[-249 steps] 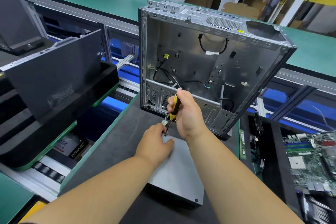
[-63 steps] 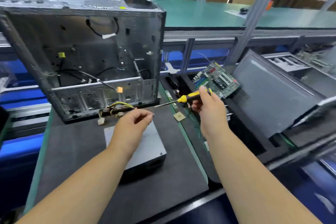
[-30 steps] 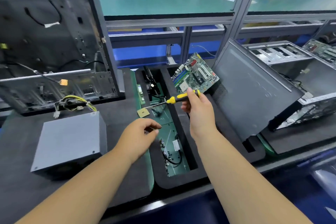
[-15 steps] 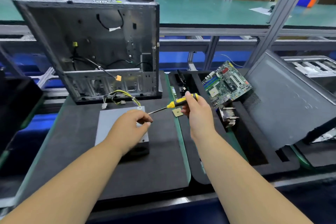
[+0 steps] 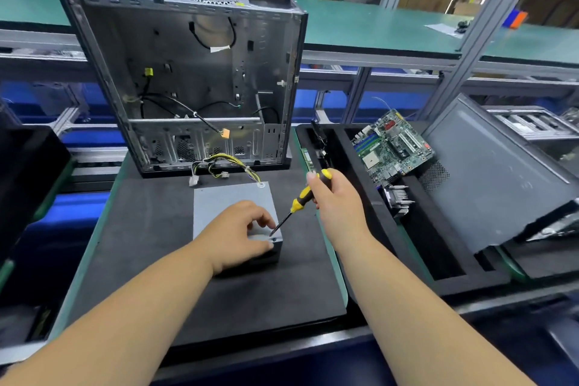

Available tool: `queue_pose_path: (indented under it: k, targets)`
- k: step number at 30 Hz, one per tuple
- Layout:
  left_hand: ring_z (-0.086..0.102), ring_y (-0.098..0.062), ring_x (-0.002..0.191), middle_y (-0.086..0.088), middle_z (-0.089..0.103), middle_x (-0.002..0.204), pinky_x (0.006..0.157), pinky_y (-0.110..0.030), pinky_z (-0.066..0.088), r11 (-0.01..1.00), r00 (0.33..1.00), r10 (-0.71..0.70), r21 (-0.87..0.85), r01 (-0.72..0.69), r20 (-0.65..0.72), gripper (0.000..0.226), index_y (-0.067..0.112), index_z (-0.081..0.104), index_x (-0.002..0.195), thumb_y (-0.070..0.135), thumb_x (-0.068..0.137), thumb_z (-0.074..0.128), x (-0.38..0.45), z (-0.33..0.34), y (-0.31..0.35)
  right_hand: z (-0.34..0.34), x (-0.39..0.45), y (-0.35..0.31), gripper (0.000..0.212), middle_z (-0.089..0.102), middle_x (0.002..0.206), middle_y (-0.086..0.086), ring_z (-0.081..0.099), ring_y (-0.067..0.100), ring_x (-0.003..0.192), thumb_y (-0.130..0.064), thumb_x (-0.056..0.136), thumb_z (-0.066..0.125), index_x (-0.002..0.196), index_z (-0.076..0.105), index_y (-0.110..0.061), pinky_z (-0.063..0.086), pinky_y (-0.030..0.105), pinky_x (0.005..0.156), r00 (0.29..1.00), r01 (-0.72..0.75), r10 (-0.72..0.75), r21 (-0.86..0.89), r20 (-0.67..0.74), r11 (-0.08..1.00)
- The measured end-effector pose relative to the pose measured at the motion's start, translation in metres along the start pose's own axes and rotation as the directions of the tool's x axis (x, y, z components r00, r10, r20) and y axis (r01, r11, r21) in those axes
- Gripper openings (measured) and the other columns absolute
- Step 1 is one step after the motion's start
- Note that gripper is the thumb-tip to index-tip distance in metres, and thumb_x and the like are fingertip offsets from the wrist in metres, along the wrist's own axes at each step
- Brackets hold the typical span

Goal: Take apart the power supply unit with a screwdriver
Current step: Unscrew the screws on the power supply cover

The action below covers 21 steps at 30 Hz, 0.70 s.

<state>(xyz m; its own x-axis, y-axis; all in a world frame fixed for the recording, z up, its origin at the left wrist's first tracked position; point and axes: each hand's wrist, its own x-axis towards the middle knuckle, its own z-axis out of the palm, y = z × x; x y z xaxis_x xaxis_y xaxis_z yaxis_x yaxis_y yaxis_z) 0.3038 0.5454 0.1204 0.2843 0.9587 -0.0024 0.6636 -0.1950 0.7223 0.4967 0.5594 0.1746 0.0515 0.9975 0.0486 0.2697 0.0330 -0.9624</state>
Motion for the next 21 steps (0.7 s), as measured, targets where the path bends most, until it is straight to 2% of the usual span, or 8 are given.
queue_pose_path:
  k: [3,7,9,11,16,19,21]
  targets:
    - [0.052,-0.008,0.089,0.007,0.056,0.094,0.080,-0.021,0.043,0.997,0.999,0.035,0.072,-0.036,0.008,0.027,0.036,0.063,0.089,0.025,0.073,0.082,0.006,0.004,0.000,-0.001,-0.003,-0.001,0.030,0.071,0.070,0.001,0.063,0.007,0.063,-0.032,0.099,0.053,0.084,0.048,-0.008,0.038,0.031,0.068,1.000,-0.003,0.003,-0.011,0.008,1.000]
    - [0.051,-0.005,0.086,0.011,0.055,0.090,0.080,-0.023,0.044,0.993,0.998,0.057,0.102,-0.058,0.007,0.021,0.032,0.067,0.086,0.025,0.073,0.082,0.011,0.007,0.000,-0.002,-0.004,0.000,0.029,0.070,0.069,-0.001,0.071,0.023,0.077,-0.032,0.099,0.053,0.086,0.049,-0.006,0.044,0.036,0.076,1.000,-0.011,0.011,-0.015,0.007,1.000]
    - [0.052,-0.004,0.083,0.010,0.056,0.087,0.075,-0.018,0.041,0.995,0.997,0.072,0.073,-0.072,0.001,0.022,0.034,0.066,0.079,0.021,0.072,0.082,0.011,0.008,0.000,-0.001,-0.005,0.001,0.029,0.070,0.069,-0.001,0.071,0.024,0.078,-0.031,0.099,0.053,0.087,0.049,-0.005,0.047,0.038,0.080,1.000,-0.005,0.005,-0.017,0.015,1.000]
    - [0.052,-0.002,0.080,0.009,0.058,0.085,0.071,-0.013,0.039,0.997,0.997,0.070,0.023,-0.070,-0.015,0.025,0.035,0.065,0.074,0.018,0.070,0.083,0.011,0.009,-0.002,-0.001,-0.005,0.002,0.029,0.071,0.072,0.001,0.070,0.019,0.077,-0.032,0.099,0.053,0.088,0.049,-0.005,0.044,0.035,0.076,1.000,0.002,-0.002,-0.030,0.023,1.000]
    - [0.054,-0.002,0.079,0.009,0.059,0.083,0.070,-0.014,0.040,0.997,0.996,0.074,-0.027,-0.075,-0.046,0.019,0.031,0.068,0.073,0.021,0.071,0.084,0.011,0.010,-0.007,0.000,-0.005,0.000,0.025,0.071,0.074,0.001,0.067,0.021,0.080,-0.031,0.098,0.054,0.081,0.046,-0.015,0.043,0.035,0.071,0.993,0.093,-0.086,-0.096,0.078,0.991]
    - [0.054,-0.004,0.078,0.010,0.058,0.082,0.069,-0.017,0.042,0.997,0.995,0.073,-0.033,-0.075,-0.061,0.018,0.032,0.066,0.070,0.025,0.073,0.083,0.012,0.012,-0.009,0.000,-0.002,-0.005,0.020,0.067,0.081,0.003,0.064,0.024,0.085,-0.027,0.096,0.057,0.083,0.052,-0.013,0.049,0.042,0.079,0.965,0.210,-0.173,-0.183,0.198,0.960]
    - [0.054,-0.005,0.077,0.010,0.057,0.081,0.070,-0.021,0.045,0.997,0.995,0.073,-0.023,-0.074,-0.063,0.020,0.034,0.064,0.069,0.026,0.073,0.082,0.012,0.013,-0.010,0.001,0.001,-0.009,0.011,0.063,0.089,0.003,0.063,0.026,0.089,-0.023,0.094,0.059,0.086,0.057,-0.016,0.050,0.049,0.087,0.946,0.234,-0.185,-0.167,0.266,0.958]
